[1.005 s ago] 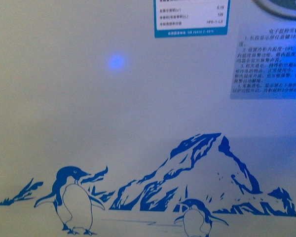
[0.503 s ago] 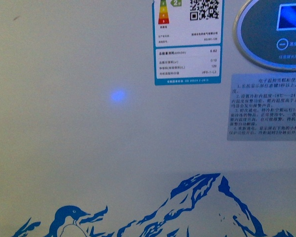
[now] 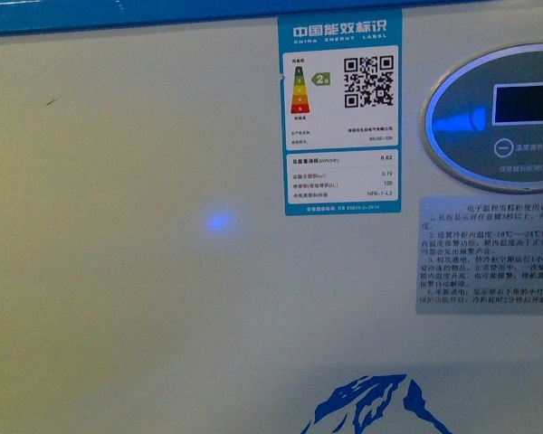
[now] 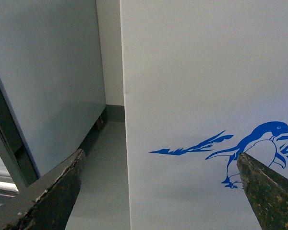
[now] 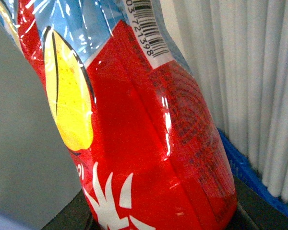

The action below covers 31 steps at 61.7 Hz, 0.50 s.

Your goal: Put drink in fridge

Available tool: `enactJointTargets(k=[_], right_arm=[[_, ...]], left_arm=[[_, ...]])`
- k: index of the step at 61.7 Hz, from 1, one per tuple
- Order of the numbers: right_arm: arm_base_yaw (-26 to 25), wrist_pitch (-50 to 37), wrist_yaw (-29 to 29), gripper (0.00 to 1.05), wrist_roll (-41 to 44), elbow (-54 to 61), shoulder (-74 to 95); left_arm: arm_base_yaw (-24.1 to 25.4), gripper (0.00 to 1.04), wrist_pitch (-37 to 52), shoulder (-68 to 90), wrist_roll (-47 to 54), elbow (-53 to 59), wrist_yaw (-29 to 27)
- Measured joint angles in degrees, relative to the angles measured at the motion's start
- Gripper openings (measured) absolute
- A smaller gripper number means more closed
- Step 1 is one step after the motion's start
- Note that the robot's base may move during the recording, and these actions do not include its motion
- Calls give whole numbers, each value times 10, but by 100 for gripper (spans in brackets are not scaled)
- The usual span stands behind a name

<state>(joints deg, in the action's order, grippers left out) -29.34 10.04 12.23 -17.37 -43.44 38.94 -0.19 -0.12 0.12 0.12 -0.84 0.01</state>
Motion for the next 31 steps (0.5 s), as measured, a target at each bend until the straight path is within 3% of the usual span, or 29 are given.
enactJointTargets(k=[8, 15, 31], right_arm=[[22, 18, 10, 46, -9, 30, -59], [70, 26, -2, 46, -24, 48, -112], [285, -7, -199, 46, -13, 86, -159]], left_arm=[[0, 97, 0, 0, 0, 0, 0], [0, 97, 0, 0, 0, 0, 0], [0, 97, 0, 0, 0, 0, 0]])
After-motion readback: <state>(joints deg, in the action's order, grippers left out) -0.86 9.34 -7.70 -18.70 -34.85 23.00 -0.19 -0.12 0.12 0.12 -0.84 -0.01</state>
